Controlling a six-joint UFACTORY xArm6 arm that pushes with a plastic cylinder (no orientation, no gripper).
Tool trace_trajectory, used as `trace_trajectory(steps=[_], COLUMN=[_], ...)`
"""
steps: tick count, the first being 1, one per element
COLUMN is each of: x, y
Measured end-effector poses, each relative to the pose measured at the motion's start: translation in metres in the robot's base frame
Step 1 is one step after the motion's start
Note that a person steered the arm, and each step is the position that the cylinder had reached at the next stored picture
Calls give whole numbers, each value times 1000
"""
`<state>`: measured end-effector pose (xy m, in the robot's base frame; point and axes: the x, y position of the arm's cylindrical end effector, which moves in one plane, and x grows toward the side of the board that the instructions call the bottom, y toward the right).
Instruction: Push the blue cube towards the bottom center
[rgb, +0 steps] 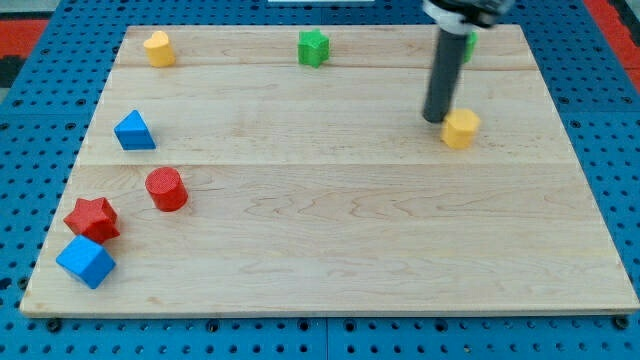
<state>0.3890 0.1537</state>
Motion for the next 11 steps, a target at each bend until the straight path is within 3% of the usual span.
trace_trajectory(steps=[3,6,7,8,10,11], x=[-7,-21,-21,-21,39,49], y=[3,-29,-74,-156,-282,-341])
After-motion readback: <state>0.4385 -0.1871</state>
